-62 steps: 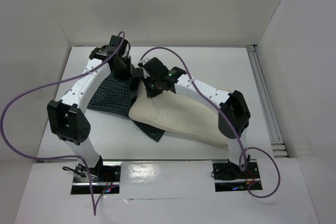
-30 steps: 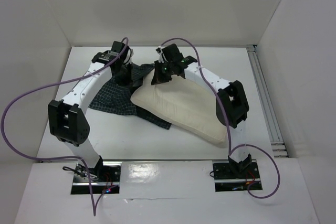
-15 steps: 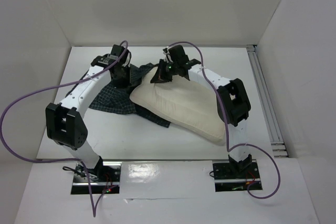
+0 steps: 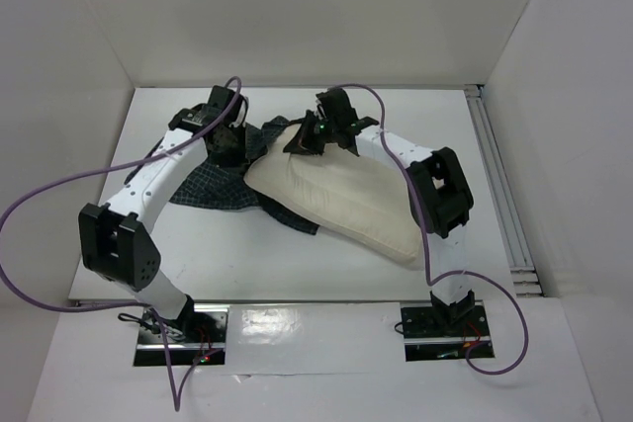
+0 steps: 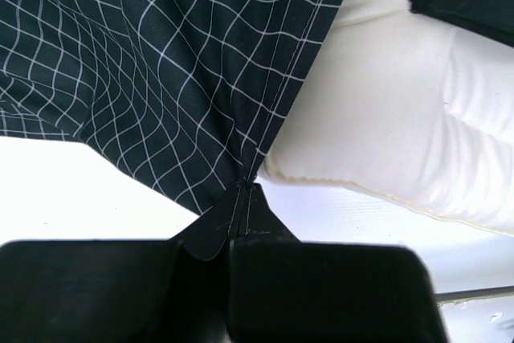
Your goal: Put the pillow into the pillowcase
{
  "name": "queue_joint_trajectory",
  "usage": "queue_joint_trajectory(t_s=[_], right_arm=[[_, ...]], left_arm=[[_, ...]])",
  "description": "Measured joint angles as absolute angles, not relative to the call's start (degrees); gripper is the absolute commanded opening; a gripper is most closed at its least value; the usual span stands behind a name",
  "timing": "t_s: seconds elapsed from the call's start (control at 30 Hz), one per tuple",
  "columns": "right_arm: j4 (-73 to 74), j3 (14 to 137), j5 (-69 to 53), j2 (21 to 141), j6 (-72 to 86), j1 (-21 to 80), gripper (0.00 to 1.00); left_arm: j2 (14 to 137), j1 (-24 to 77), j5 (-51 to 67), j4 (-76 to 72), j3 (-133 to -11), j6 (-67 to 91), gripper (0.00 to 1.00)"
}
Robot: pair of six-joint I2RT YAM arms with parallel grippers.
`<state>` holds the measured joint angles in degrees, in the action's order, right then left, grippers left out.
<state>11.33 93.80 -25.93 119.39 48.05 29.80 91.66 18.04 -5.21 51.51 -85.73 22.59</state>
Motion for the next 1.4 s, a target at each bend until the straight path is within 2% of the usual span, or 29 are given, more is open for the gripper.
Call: queue_joint_trajectory(t_s=[0.6, 1.07, 1.33, 1.37, 1.4], right_arm=[[9.17, 92.25, -20.16, 122.26, 52.01, 30.70, 0.00], [8.60, 92.55, -19.62, 122.50, 51.83, 31.75, 0.00], [5.82, 92.18, -13.43, 122.23, 50.28, 35.03, 0.00], [5.04, 91.66, -13.19, 121.97, 49.89, 35.05, 0.03], [4.38, 91.09, -13.13, 121.67, 49.58, 34.98, 0.13]], left_arm=[[91.00, 18.06, -5.67, 54.02, -92.23, 22.61, 0.00], [91.00, 18.57, -2.31, 54.37, -89.82, 22.68, 0.00], [100.01, 21.91, 4.23, 54.43, -99.44, 23.09, 0.00], [101.78, 22.04, 4.95, 54.41, -100.57, 23.27, 0.00], [103.63, 22.24, 5.52, 54.54, -101.78, 23.57, 0.00]])
